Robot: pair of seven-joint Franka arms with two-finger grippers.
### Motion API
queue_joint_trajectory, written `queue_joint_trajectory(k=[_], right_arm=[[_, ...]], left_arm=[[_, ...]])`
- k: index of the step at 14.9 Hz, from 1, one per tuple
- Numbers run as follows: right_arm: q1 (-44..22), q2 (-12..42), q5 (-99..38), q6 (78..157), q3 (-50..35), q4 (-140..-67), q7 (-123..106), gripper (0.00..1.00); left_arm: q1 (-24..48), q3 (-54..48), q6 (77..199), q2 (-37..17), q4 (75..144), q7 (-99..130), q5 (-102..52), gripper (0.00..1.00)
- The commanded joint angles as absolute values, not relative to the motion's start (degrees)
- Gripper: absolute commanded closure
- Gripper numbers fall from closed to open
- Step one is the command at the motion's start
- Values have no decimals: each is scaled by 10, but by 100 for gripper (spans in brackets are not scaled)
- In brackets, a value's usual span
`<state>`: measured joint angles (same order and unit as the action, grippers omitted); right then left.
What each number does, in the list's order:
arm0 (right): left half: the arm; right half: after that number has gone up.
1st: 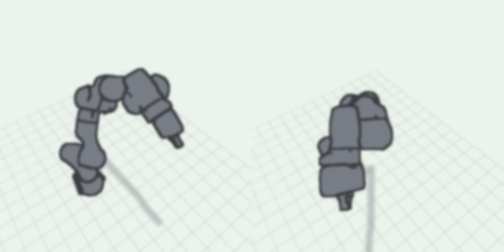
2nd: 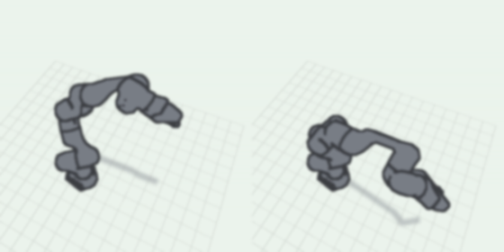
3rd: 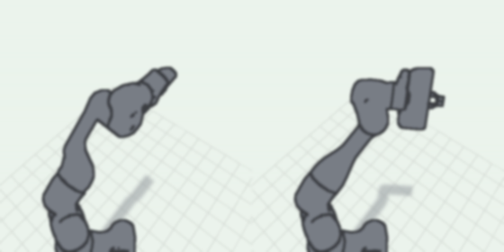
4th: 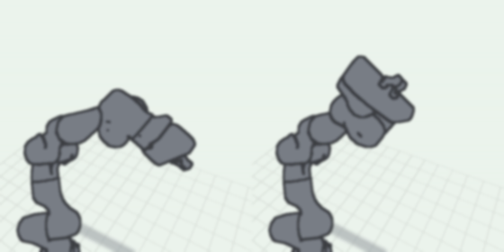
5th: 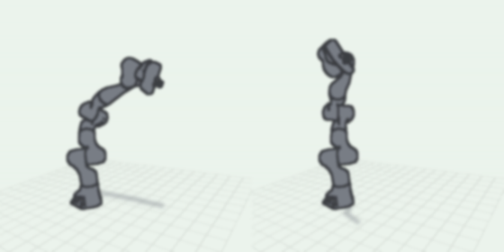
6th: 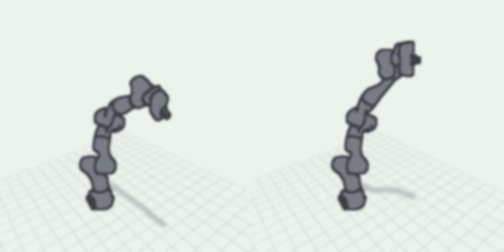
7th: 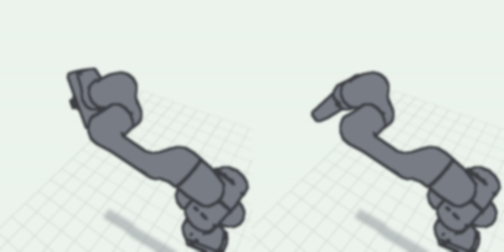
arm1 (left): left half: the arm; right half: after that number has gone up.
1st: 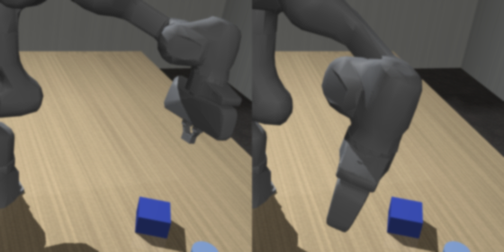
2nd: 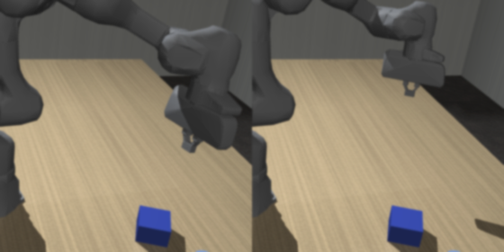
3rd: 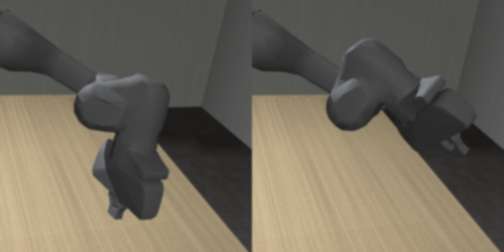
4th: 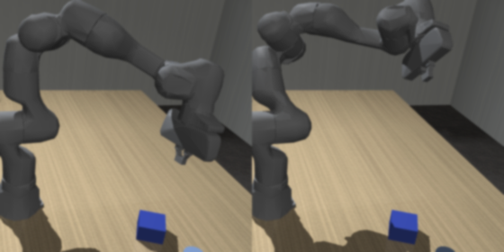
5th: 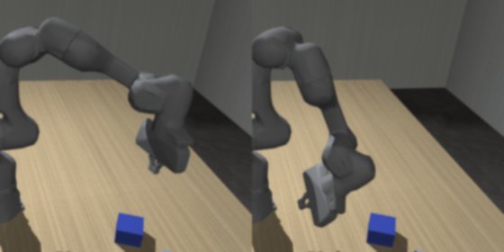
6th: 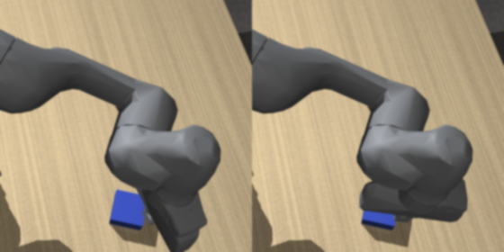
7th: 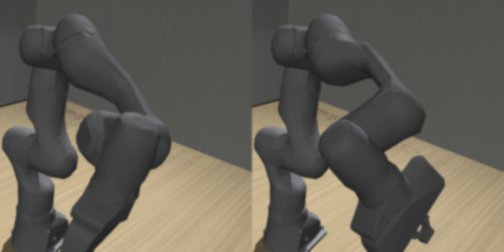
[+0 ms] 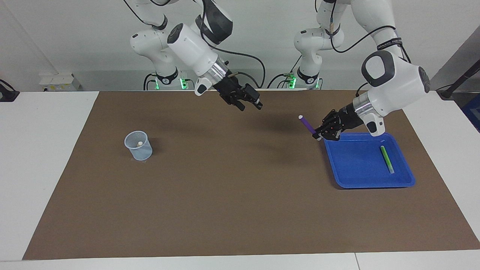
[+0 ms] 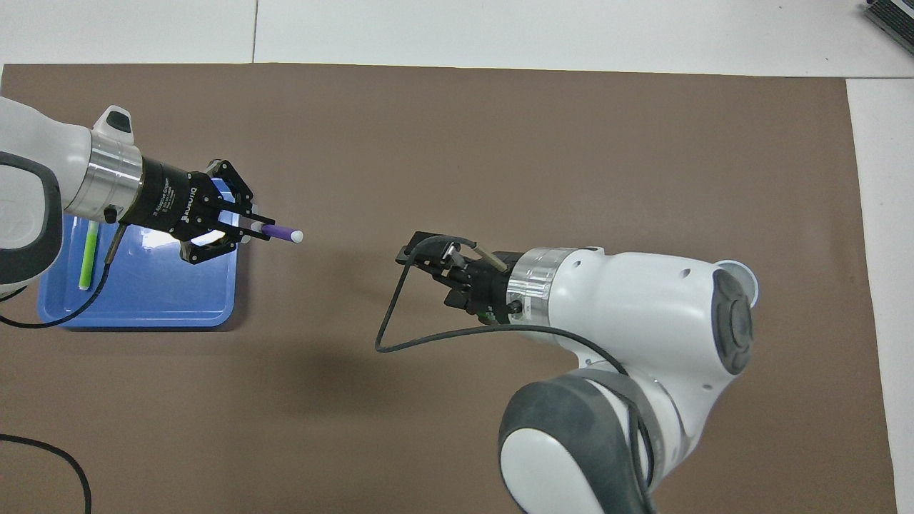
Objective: Transfer and insert pens with both arms
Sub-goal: 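Lift the purple pen with the left gripper while the right gripper approaches, then close the right gripper on the purple pen's free end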
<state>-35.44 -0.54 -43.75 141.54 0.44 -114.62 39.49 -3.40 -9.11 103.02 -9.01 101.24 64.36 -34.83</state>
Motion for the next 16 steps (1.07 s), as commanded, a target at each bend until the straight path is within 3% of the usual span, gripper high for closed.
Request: queue_joint_trajectory(k=[1,5,16], right_arm=[[-385,-9,-440,1445,4,-1154,401,0],[-445,43,-430,1559,4,-1134,399,0],[-430,71,-385,1519,5,-1040,470,0]], left_arm=[[-26,-85,1027,-62,1032,689,-373,100],[-3,-84,1027,-33,1034,734,-368,100],[19,-84,1071,34,1091,754,-362,100]])
